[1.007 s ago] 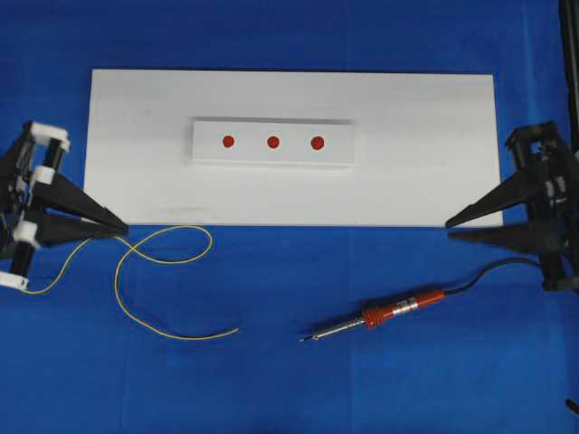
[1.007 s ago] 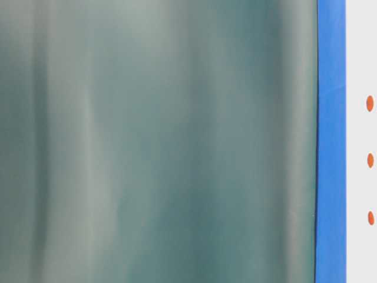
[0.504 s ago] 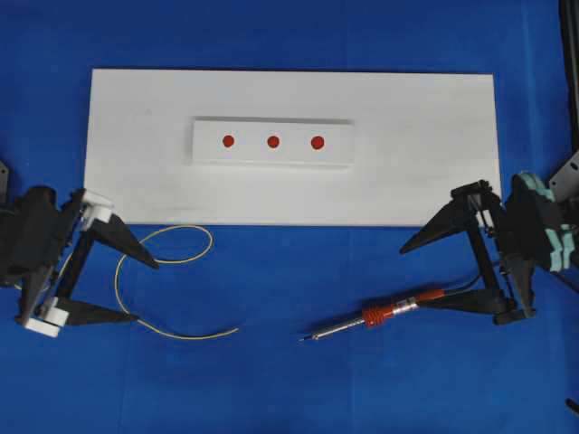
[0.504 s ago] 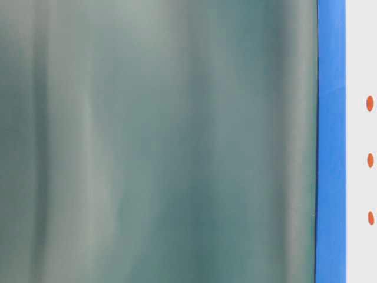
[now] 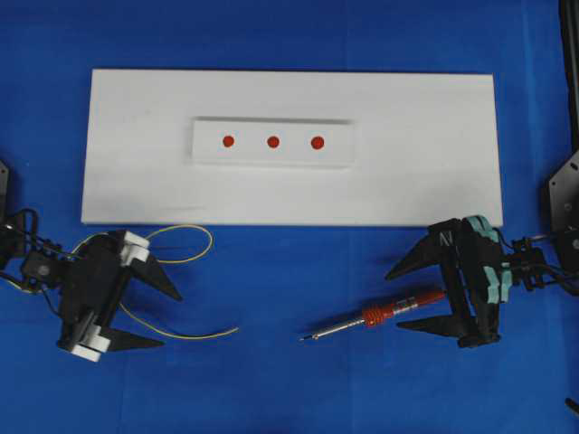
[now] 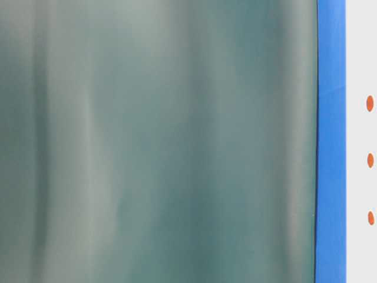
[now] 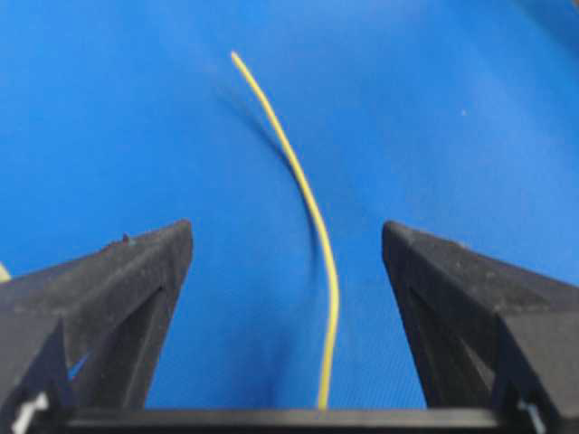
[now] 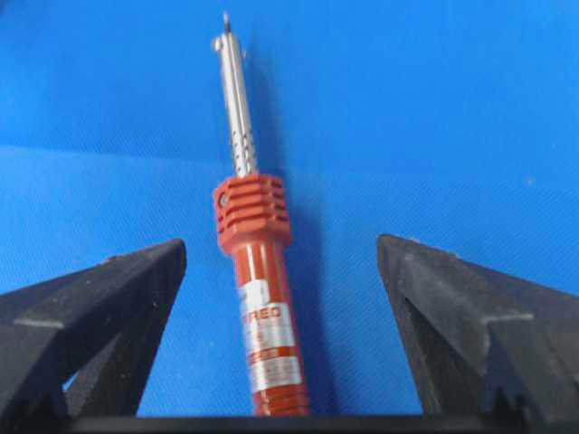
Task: Touch the tip of the soldering iron to the tip of the solder at the mark.
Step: 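Move left gripper to yellow solder wire and right gripper to soldering iron, then close left gripper on solder wire and right gripper on red iron handle, then lift both tools and carry them over the red-dot strip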
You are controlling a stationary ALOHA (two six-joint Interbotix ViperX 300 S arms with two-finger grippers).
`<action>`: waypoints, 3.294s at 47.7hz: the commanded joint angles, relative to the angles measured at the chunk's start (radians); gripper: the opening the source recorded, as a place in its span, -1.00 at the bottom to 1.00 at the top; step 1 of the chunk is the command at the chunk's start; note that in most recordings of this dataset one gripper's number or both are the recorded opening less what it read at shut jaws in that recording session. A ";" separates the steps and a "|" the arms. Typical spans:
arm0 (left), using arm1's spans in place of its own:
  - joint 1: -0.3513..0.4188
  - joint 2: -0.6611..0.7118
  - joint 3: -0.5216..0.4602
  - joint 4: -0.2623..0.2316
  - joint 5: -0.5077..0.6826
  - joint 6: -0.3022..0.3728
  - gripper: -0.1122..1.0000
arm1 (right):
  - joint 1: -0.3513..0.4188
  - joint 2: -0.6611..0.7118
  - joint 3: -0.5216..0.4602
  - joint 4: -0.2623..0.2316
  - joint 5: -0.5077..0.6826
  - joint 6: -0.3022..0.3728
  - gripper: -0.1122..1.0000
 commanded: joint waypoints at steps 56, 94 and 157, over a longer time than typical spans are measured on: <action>-0.063 0.060 -0.103 -0.011 0.232 -0.002 -0.75 | 0.066 0.144 -0.058 0.100 -0.017 -0.032 -0.68; -0.003 -0.356 -0.350 -0.002 1.101 -0.014 -0.75 | -0.078 -0.394 -0.245 0.064 0.844 -0.170 -0.68; 0.532 -0.244 -0.572 0.017 1.370 0.127 -0.75 | -0.693 -0.362 -0.373 -0.175 1.134 -0.169 -0.68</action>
